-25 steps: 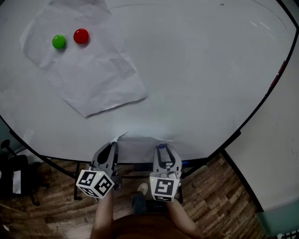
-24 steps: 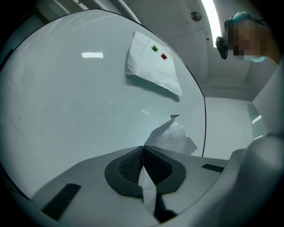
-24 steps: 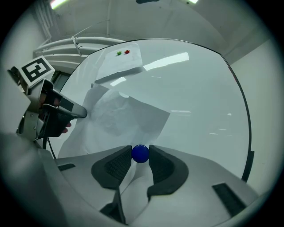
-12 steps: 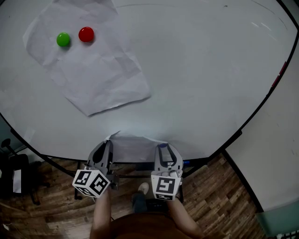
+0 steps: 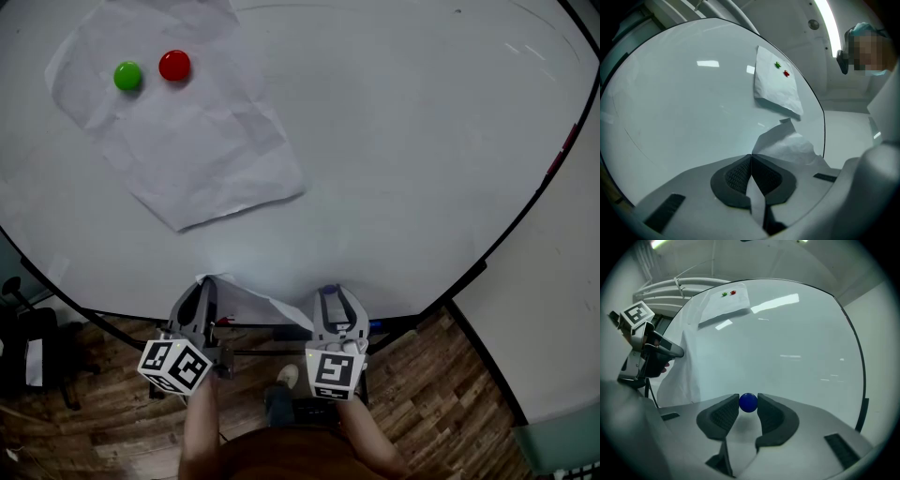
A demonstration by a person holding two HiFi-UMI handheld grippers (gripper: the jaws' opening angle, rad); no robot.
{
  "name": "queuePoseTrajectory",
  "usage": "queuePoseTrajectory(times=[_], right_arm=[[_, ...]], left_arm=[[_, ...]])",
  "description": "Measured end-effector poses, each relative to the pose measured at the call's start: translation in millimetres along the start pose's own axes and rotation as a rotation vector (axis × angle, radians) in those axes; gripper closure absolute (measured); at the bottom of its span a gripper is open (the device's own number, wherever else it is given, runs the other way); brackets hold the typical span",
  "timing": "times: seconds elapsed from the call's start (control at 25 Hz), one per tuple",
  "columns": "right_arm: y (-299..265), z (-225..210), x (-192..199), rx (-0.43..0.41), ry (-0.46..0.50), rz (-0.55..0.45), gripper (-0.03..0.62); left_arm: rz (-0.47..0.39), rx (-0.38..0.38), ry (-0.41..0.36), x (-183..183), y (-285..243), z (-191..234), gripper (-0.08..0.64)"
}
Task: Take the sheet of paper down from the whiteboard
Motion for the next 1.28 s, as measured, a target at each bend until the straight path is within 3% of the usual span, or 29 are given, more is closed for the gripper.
queuePoseTrajectory(times=[1.28], right_arm=[[1,-12,9,-0.005,-0.004,0.022,0.457]], left_arm=[[0.006,0.001,0.007,7,-8,-9,0.535]])
Point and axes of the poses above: the fingertips, and each gripper's own axes: y backward along the fingers, z to its left, x out of its underside, the point moved 5 cm from there along y, backward along the fingers, and after that the axes turned 4 degrees about -y, right-handed, at the moved point
